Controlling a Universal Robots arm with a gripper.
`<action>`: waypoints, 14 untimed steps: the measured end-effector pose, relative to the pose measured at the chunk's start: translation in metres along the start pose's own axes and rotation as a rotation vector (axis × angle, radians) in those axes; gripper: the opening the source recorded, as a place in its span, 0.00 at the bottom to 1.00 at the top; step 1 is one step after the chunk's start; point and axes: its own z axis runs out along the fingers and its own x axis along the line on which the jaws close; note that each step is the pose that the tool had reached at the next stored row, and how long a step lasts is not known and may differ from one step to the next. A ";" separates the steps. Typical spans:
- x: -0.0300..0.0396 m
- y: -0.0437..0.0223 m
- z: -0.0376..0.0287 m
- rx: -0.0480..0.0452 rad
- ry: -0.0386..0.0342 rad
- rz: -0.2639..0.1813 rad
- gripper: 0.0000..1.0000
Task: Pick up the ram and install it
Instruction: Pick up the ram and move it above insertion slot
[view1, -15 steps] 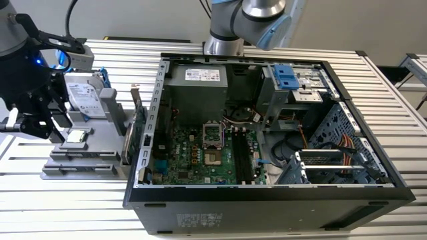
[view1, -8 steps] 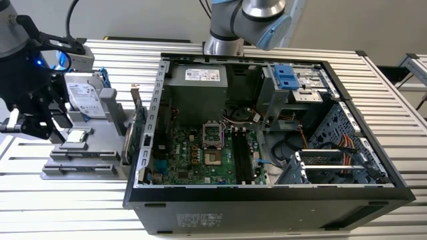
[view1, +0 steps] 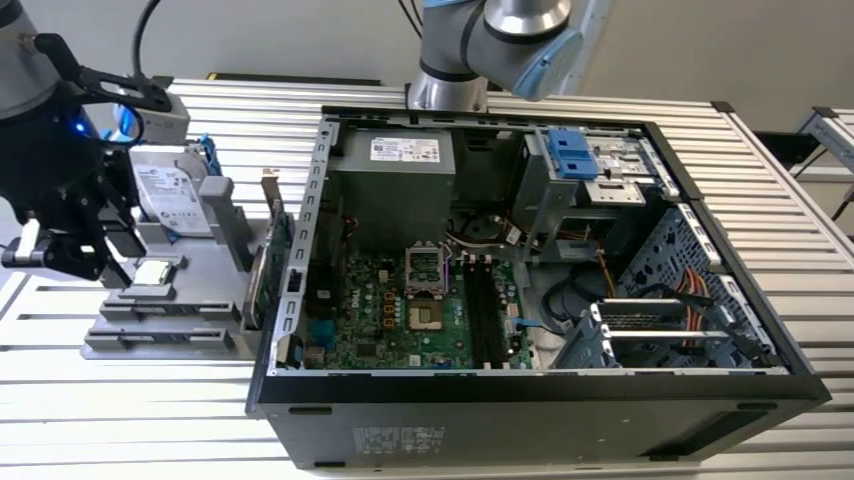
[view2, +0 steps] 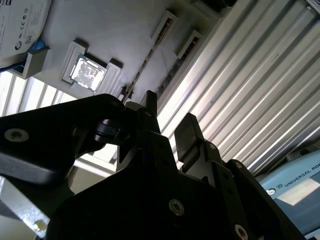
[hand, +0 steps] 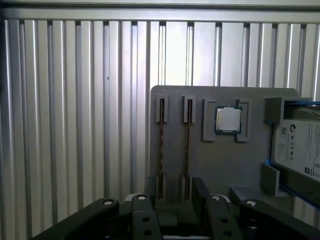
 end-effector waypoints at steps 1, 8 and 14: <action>0.0000 0.0000 0.0002 -0.0001 0.0001 0.000 1.00; 0.0000 0.0001 0.0044 0.0000 0.0002 0.000 1.00; -0.0002 0.0001 0.0066 0.0001 0.0002 0.000 1.00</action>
